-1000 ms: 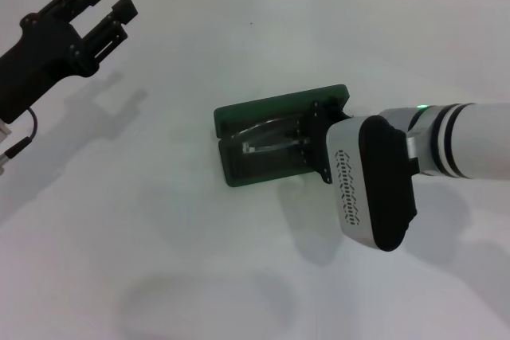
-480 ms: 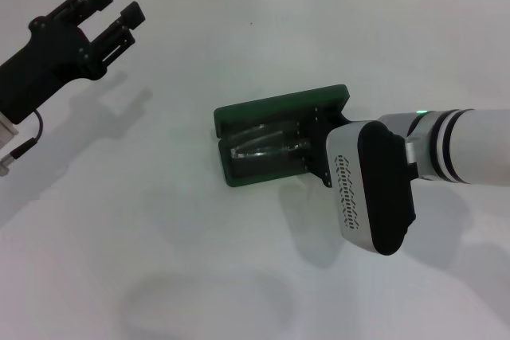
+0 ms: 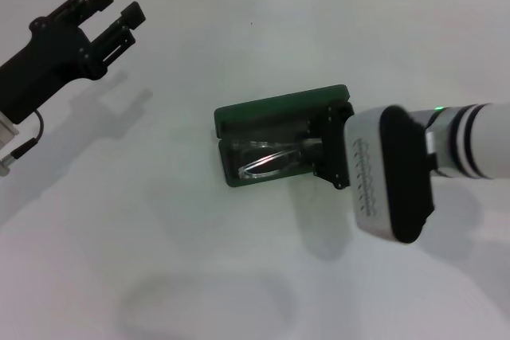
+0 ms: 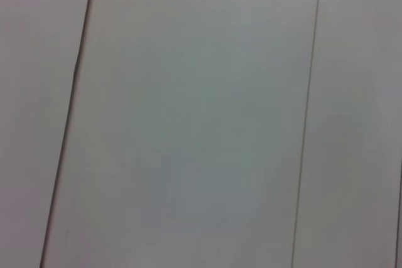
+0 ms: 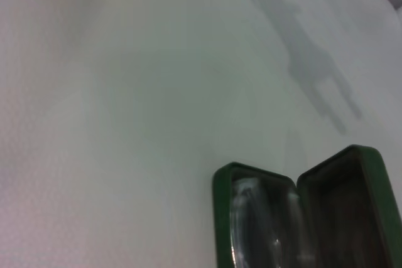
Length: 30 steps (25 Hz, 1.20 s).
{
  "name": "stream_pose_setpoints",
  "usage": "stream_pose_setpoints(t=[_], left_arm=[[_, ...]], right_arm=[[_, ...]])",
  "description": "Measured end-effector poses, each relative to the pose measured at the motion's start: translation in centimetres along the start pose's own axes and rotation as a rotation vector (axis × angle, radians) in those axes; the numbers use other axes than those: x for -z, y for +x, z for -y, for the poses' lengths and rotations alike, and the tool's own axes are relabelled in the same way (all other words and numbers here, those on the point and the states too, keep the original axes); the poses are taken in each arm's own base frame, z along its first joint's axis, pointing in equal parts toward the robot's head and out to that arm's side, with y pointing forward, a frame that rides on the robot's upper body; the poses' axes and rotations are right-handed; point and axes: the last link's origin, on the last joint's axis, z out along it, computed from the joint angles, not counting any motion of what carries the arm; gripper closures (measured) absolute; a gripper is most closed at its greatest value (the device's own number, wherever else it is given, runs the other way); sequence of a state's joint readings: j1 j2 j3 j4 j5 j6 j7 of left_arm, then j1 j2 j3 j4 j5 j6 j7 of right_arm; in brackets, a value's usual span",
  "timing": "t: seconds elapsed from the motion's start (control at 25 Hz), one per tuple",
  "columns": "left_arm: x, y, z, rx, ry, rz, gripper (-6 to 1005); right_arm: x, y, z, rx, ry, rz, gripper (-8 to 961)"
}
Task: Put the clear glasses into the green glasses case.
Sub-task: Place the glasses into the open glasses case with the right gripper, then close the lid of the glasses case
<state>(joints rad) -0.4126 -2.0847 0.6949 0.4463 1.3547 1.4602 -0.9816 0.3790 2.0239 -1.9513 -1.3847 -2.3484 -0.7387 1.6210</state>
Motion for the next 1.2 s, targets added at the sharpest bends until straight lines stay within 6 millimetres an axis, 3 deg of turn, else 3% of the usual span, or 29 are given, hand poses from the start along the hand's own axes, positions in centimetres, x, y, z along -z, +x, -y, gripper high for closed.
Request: stream_pose_setpoints(t=[0.4, 0.44, 0.48, 0.56, 0.68, 0.72, 0.88, 1.2], left_arm=[[-0.2, 0.0, 0.3, -0.003, 0.010, 0.007, 407], [-0.3, 0.0, 0.3, -0.003, 0.012, 0.010, 407], [-0.3, 0.0, 0.3, -0.003, 0.013, 0.011, 407], [-0.4, -0.1, 0.2, 0.001, 0.010, 0.017, 407], [-0.7, -0.4, 0.1, 0.002, -0.007, 0.038, 407], [-1.1, -0.6, 0.1, 0.004, -0.014, 0.063, 407], [-2.7, -1.5, 0.2, 0.025, -0.030, 0.166, 407], [-8.4, -3.5, -1.2, 0.051, -0.110, 0.419, 407]], right_arm=[[3.7, 1.8, 1.9, -0.237, -0.051, 0.231, 662], [4.7, 2.5, 2.5, -0.295, -0.024, 0.296, 661], [6.1, 4.7, 3.8, -0.450, 0.071, 0.423, 661], [7.2, 6.8, 4.8, -0.591, 0.173, 0.538, 661], [8.5, 11.7, 5.5, -0.874, 0.378, 0.668, 660], [9.2, 13.9, 5.3, -0.996, 0.489, 0.702, 660], [10.7, 17.7, 3.0, -1.205, 0.720, 0.744, 660], [10.8, 17.5, 0.3, -1.254, 0.730, 0.783, 658]])
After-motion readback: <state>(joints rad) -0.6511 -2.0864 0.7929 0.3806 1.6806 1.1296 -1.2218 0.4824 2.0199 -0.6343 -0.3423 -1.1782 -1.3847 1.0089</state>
